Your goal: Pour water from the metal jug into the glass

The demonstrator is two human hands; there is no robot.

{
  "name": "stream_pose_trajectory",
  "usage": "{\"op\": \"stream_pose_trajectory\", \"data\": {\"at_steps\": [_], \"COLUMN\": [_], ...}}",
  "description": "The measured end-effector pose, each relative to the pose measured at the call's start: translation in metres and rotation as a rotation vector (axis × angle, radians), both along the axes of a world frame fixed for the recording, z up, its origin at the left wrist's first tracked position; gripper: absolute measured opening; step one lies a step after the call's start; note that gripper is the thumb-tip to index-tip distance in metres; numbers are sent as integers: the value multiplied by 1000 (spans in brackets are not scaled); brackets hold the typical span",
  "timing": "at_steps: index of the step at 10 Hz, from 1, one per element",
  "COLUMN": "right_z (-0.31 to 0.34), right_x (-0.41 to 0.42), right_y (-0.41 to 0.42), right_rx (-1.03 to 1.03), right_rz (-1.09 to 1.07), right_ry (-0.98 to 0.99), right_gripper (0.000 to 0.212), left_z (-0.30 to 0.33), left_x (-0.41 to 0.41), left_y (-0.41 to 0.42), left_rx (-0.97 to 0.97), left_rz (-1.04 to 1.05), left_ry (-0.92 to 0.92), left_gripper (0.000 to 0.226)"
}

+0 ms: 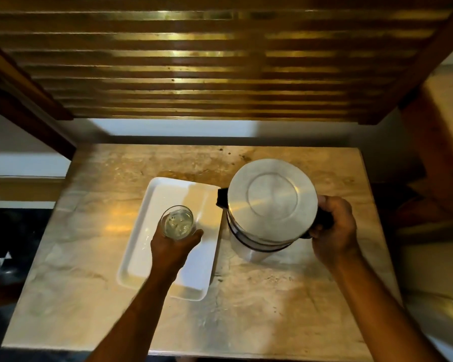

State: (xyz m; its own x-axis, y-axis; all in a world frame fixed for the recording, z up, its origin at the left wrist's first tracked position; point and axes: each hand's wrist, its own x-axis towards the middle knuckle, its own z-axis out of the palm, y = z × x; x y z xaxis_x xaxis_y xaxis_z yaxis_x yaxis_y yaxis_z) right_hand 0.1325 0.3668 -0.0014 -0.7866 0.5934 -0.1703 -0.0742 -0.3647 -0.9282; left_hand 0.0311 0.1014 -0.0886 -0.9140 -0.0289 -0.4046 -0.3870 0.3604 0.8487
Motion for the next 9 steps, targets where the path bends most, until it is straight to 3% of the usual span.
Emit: {"op": "stream_pose_trajectory", "data": {"at_steps": [2,4,6,7,8,9], "right_z": [1,0,0,2,16,53], "right_x": [3,3,5,8,7,12], "right_y": [3,4,10,11,14,11], "right_rx": [95,144,153,186,305,461], "right_rz": [125,192,171,211,193,72], "right_ry": [50,71,-34,-94,-176,-234], "right_gripper": [49,52,39,31,35,9], "left_z": [-9,-21,-19,-5,18,71], "left_x": [-1,4,11,14,20,25], "left_y": [7,8,9,8,-13,-36], "left_rx": [19,18,-17,-143,-248,-219], "left_rz": [0,28,23,-106,-179,-113], "left_ry": [34,47,54,58,-9,17], "left_gripper": [72,75,84,102,124,116]}}
